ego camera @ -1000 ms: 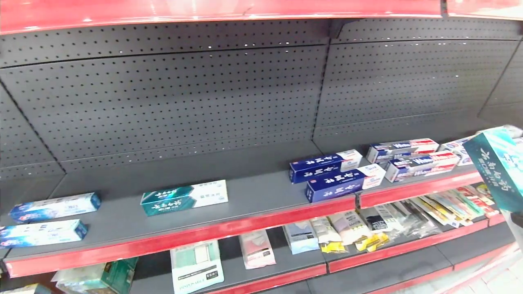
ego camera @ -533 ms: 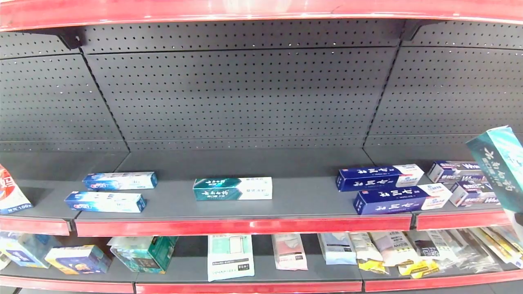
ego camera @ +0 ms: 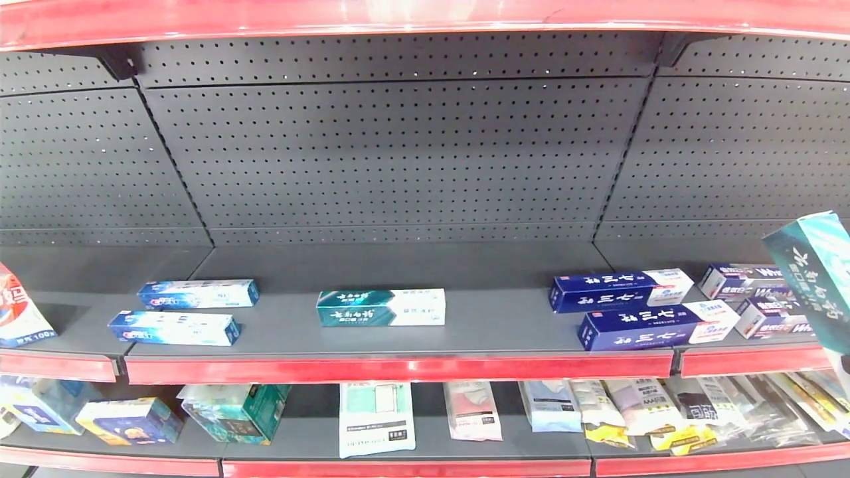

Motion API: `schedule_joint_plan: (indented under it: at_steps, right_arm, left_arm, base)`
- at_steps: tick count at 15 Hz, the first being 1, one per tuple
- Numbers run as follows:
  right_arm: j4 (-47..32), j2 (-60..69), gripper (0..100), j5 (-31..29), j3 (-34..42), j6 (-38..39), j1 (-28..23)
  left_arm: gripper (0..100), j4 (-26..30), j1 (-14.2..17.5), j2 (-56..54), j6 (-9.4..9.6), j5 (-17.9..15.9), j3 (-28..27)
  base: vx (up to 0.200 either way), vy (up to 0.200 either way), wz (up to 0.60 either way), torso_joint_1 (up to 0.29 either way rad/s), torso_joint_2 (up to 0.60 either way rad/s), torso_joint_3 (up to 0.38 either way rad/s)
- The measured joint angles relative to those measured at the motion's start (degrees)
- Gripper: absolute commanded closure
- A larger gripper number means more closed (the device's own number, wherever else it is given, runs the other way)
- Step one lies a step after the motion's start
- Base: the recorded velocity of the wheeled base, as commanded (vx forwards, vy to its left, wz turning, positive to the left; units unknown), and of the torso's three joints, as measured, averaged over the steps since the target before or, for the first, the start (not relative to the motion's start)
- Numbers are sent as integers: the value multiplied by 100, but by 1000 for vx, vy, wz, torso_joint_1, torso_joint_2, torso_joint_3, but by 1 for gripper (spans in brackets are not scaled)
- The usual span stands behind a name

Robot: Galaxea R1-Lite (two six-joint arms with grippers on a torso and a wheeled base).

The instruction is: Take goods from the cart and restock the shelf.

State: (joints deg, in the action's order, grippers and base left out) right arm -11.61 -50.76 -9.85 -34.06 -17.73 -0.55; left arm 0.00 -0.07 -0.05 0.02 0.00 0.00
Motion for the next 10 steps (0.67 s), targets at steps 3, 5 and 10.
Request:
schedule_joint_plan:
  at_steps: [3, 5, 10]
  right_arm:
    - [6, 63, 100, 2, 11, 11, -7]
    - [6, 99, 100, 4, 13, 60, -7]
    - [91, 112, 100, 38, 9, 325, -7]
  left_arm:
    - [0, 0, 0, 0, 27, -10, 0]
    - [0, 2, 0, 0, 49, -13, 0]
    - [0, -7, 5, 0, 444, -29, -5]
  base:
    - [0, 0, 0, 0, 0, 0]
    - [0, 0, 0, 0, 0, 0]
    - [0, 0, 0, 0, 0, 0]
